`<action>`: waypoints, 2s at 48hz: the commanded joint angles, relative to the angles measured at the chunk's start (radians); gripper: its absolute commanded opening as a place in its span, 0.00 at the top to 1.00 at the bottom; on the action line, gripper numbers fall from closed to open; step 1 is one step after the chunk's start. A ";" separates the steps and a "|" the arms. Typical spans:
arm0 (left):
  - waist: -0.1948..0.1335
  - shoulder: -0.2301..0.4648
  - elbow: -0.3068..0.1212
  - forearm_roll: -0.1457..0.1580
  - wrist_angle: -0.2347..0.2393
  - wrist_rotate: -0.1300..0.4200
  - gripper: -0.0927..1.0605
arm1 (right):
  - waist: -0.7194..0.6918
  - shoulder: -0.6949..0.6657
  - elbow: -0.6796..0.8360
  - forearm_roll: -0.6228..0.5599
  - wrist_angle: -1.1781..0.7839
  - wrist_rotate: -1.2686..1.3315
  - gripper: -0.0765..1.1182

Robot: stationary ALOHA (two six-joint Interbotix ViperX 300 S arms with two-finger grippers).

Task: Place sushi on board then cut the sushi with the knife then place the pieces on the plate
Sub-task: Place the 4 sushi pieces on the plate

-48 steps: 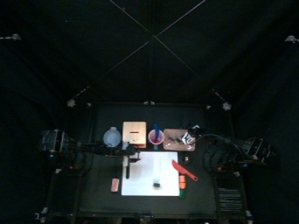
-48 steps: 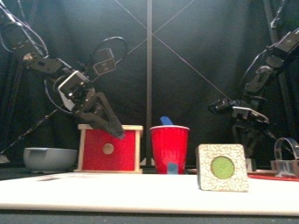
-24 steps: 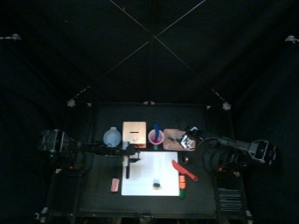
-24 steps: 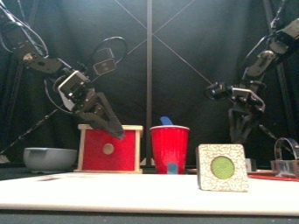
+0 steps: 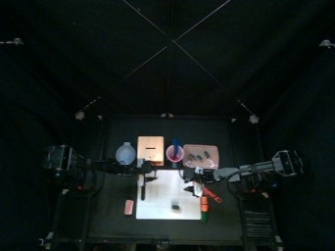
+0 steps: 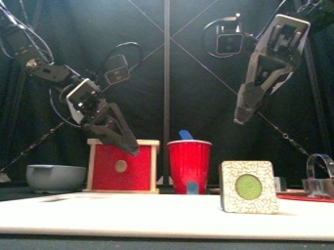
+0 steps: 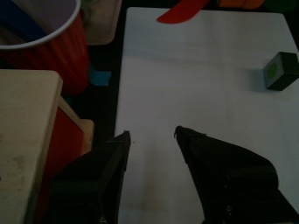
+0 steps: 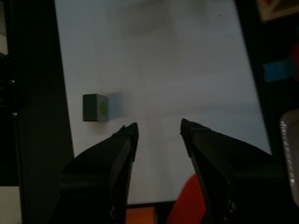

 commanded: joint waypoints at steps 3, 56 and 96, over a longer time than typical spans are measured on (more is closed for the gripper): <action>-0.002 -0.009 -0.015 -0.009 -0.003 0.000 0.20 | 0.086 0.087 -0.066 0.031 -0.072 -0.002 0.26; -0.003 -0.009 -0.009 -0.009 0.000 0.002 0.20 | 0.175 0.376 -0.225 0.095 -0.057 -0.003 0.46; 0.008 -0.008 -0.015 -0.006 0.000 0.005 0.20 | -0.497 -0.150 0.110 -0.078 0.373 -0.002 0.47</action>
